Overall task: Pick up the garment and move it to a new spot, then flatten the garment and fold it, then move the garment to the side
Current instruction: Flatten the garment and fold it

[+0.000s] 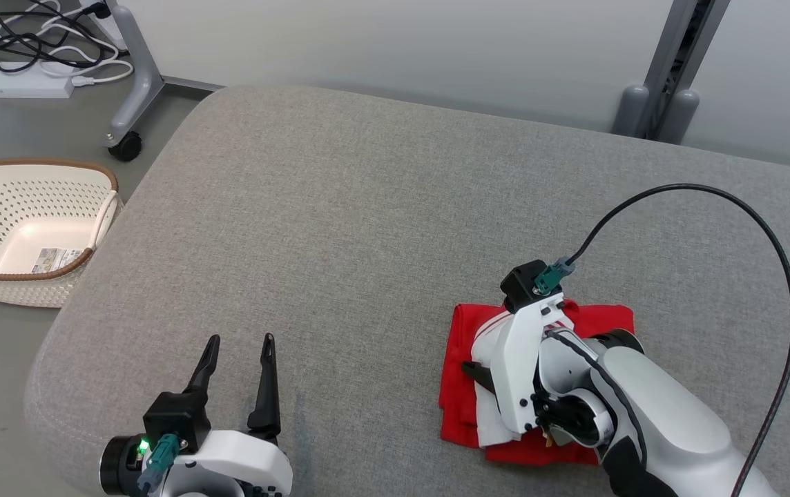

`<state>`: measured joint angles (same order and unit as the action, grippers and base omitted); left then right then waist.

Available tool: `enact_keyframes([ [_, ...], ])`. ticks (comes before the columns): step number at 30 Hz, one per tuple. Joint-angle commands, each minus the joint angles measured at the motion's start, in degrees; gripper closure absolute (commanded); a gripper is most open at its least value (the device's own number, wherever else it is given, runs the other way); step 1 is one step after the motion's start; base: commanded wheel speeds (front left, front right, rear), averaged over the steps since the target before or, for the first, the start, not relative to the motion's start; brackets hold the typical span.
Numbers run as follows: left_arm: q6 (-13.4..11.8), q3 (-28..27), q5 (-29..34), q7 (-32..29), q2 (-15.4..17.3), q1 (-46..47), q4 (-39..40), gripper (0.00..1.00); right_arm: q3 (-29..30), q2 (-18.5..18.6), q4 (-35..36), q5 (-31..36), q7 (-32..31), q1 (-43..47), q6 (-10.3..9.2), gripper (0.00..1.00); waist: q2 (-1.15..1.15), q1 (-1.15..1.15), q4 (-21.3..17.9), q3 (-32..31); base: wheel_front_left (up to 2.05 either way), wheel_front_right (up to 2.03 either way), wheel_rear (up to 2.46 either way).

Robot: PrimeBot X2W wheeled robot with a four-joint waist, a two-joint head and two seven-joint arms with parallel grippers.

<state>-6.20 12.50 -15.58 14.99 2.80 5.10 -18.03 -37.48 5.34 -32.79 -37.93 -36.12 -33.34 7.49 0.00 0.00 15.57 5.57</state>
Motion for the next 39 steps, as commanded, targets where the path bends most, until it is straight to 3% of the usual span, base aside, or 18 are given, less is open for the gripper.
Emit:
enact_keyframes([
  [1, -0.3, -0.1, -0.1, 0.2, 0.2, 0.9, 0.0, 0.00, -0.1, -0.1, -1.1, -0.1, 1.2, -1.0, 0.01, 0.00, 0.00, 0.00, 0.1, 0.0, 0.00, 0.00, 0.00],
  [15, -0.1, -0.7, 0.9, 0.2, 0.2, -0.3, -0.6, 0.00, -3.4, -1.9, -4.1, -4.0, 8.7, -6.0, 0.01, 0.00, 0.00, 0.00, -0.3, -2.4, 0.00, 0.00, 0.00],
  [25, 0.2, -2.2, 2.0, 0.2, 0.2, -1.8, -0.4, 0.00, -2.5, -2.2, -6.0, -6.2, 15.4, -9.1, 0.01, 0.00, 0.00, 0.00, -1.5, -4.8, 0.00, 0.00, 0.00],
  [39, 0.4, -4.3, 2.8, 0.2, 0.2, -2.5, 3.4, 0.00, 3.8, 7.2, -3.0, 1.1, 34.7, -7.5, 0.01, 0.00, 0.00, 0.00, -7.6, -7.0, 0.00, 0.00, 0.00],
])
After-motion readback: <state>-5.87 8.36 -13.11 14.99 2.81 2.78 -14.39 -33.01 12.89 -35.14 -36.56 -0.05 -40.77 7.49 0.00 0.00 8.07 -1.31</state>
